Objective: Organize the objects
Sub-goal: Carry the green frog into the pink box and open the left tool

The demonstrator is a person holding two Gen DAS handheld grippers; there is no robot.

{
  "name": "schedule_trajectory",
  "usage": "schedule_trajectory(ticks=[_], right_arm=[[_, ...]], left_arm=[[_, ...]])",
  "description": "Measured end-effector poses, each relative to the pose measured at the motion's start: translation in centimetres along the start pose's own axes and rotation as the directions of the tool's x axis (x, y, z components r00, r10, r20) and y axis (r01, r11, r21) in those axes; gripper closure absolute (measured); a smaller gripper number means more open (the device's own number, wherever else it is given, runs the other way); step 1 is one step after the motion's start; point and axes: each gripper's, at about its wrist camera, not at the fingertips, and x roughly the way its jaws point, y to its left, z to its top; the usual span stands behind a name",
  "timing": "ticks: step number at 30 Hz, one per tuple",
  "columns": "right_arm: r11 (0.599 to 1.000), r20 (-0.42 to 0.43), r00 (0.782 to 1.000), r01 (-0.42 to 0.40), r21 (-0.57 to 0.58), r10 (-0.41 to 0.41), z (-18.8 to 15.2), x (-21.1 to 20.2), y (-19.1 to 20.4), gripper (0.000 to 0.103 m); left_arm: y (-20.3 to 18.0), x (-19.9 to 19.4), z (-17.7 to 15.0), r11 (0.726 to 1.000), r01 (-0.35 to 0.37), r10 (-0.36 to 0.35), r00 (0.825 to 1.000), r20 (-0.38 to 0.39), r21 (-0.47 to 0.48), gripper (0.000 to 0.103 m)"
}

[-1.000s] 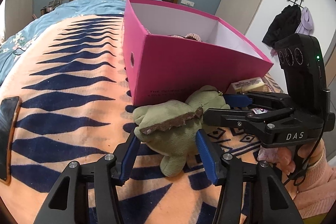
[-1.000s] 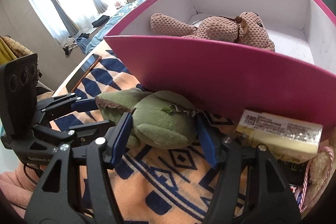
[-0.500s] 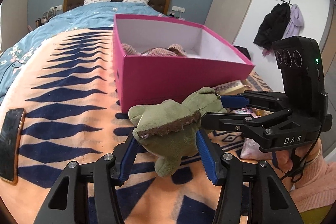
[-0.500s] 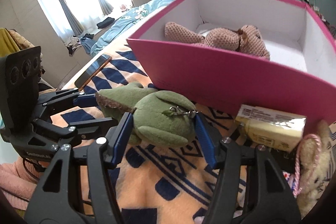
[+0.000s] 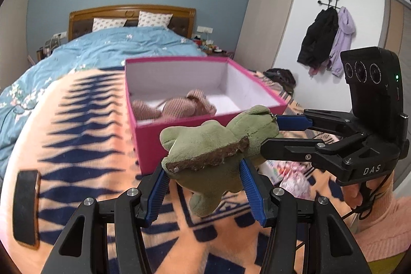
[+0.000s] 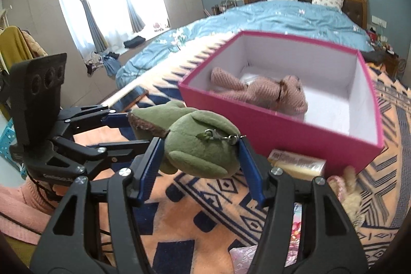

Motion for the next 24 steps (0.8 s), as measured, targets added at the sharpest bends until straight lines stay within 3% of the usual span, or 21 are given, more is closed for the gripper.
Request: schedule_trajectory(ticks=[14,24], right_arm=[[0.998,0.142,0.988,0.057,-0.027,-0.052,6.5,-2.5,-2.6,0.041],[0.996,0.116,0.989,0.092,0.010,-0.092,10.4,1.3,-6.1,0.041]], left_arm=[[0.1,1.5,8.2,0.998,-0.034,0.030,0.996,0.083,0.054,0.047],[3.0,6.4,12.1,0.997,-0.077,0.076,0.996,0.036,0.028,0.047]])
